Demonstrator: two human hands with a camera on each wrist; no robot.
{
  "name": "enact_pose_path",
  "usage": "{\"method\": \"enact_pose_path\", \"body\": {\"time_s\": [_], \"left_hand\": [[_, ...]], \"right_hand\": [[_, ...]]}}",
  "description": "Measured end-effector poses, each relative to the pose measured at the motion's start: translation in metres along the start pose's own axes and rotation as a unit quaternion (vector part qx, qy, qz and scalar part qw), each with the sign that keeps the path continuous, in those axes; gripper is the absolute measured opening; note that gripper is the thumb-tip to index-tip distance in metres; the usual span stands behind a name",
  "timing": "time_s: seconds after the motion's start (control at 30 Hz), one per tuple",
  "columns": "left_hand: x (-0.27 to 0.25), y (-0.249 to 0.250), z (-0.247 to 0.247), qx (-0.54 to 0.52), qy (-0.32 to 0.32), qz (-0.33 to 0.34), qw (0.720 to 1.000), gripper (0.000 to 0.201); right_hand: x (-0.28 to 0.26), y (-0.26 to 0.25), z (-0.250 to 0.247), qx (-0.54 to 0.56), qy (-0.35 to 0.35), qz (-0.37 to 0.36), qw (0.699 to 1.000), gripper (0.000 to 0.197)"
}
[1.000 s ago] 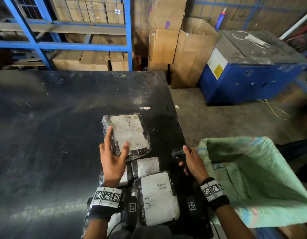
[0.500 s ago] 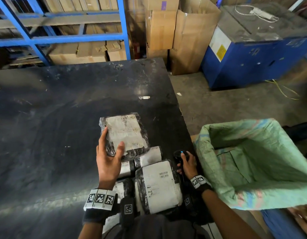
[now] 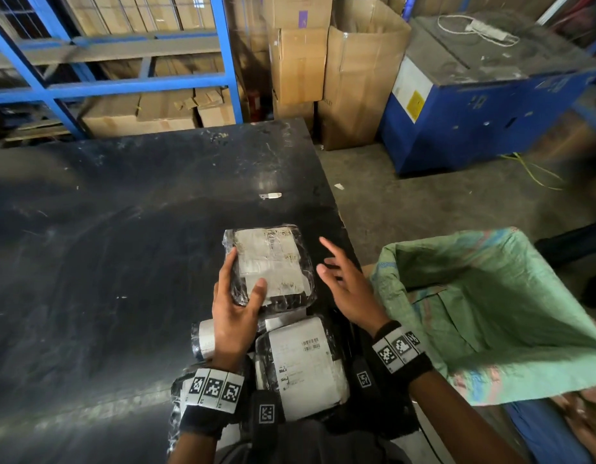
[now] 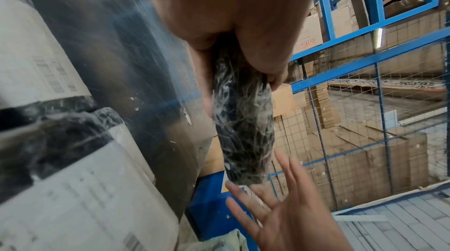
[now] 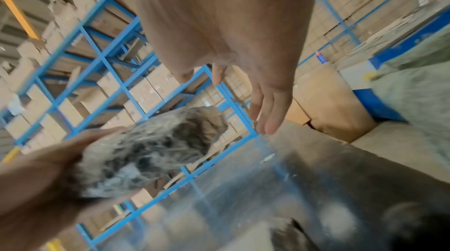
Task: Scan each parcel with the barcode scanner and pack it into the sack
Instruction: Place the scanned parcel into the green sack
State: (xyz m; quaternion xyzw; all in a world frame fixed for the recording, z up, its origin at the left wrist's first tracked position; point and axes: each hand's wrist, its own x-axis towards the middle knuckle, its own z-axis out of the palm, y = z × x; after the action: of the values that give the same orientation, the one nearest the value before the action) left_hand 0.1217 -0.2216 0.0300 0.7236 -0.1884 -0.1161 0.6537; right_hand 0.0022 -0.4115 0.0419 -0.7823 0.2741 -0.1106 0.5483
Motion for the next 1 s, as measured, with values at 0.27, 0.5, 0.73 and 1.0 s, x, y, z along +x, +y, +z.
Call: {"method": "enact_pose_path", "body": {"time_s": [0.27,0.5,0.73,1.0], "left_hand": [[-0.007,0.020,0.033,-0.060,-0.027,0.013,0.998,0.070],[-0.022,0.043,0.081,-0.134,-0.068,-0.012,0.989,0.068],[-0.032,0.049,0.173,-0.103,-0.145,-0.030,0.984,0.069],[-0.060,0.033,0.276,0.193,-0.188,0.014,0.963,0.068]], "right_hand": [[-0.009,-0.025,0.012,0.086,0.002,-0.057,0.995,0.051],[-0.026,-0.014,-0.033,0.049,0.093,-0.062,0.993,0.050],[-0.045,0.023,-0.125,0.024,0.134,-0.029,0.990,0.049],[-0.064,0.079,-0.262,-0.065,0.097,0.064,0.991,0.048]]}}
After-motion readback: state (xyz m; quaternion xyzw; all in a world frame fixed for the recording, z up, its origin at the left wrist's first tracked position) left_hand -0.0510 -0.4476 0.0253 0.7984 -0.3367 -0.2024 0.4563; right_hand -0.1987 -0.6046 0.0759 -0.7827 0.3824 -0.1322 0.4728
